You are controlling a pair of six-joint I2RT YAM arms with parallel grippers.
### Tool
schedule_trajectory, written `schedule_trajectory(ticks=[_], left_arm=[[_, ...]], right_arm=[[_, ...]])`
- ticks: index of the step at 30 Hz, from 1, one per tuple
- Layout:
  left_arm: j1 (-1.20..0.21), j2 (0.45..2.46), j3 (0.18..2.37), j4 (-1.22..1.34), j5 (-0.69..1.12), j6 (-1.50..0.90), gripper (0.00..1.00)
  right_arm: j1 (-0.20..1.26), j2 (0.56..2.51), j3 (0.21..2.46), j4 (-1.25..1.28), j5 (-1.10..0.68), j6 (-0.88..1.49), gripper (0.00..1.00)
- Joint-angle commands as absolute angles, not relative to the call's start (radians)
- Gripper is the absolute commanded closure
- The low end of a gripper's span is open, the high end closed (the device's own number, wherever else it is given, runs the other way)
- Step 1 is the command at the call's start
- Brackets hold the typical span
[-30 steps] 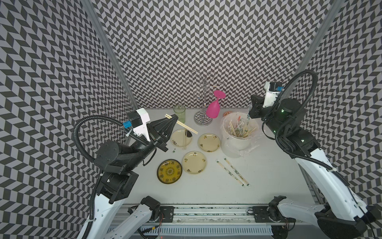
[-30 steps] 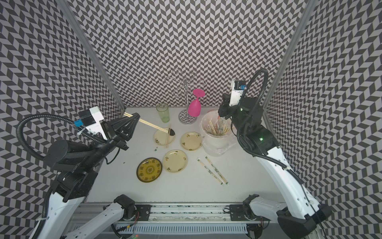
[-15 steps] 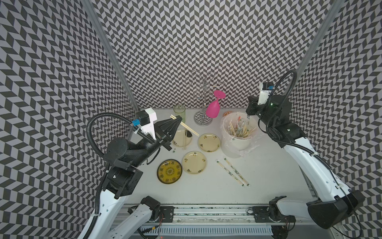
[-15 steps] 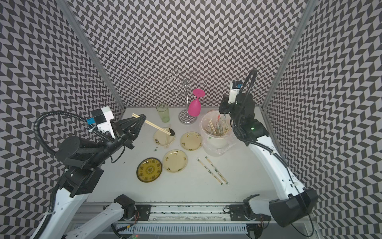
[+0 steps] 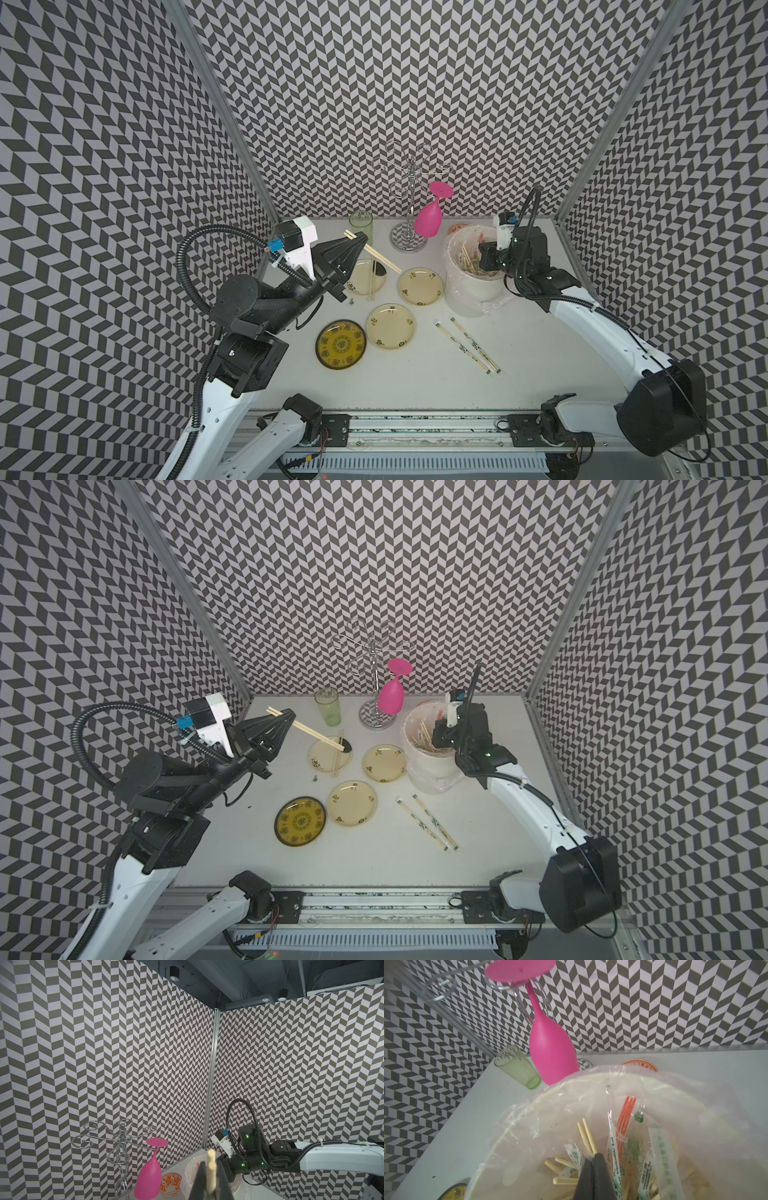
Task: Remove the packaging of disposable chopsticks
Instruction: Place the packet bag in the trash bin, then place the disposable chopsticks on the plate.
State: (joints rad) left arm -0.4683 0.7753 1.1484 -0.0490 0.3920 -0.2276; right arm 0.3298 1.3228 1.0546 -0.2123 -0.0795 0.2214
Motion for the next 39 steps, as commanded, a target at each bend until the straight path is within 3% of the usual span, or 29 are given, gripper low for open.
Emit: schedule_trajectory(ticks=[1,9,12,20,23,39], left_arm=[[-0.462,0.787,1.146,-0.008,0.419,-0.24,1.0],[-0.463,0.802,1.137,0.008,0.428,-0.248,1.0],[-0.462,0.802,1.137,0.008,0.425,-0.247,1.0],[-0.462,0.802,1.129,0.008,0.422,-0.253,1.0],[-0.463,0.805,1.13,0.007,0.424,-0.258,1.0],[-0.462,0.825,1.153,-0.057,0.433,-0.284,1.0]], right_arm=[[0.328,1.295,1.042,-0.161,-0.106,0.238,1.0],[0.328,1.327,1.075,-0.191,-0.115,0.236,0.99],[0.328,1.322,1.106,-0.201,-0.13,0.242,0.9],[0.33,1.285,1.223,-0.28,-0.123,0.256,0.52],[0.33,1.264,1.256,-0.31,-0.118,0.268,0.45],[0.33,1.168,1.268,-0.321,-0.158,0.298,0.4]])
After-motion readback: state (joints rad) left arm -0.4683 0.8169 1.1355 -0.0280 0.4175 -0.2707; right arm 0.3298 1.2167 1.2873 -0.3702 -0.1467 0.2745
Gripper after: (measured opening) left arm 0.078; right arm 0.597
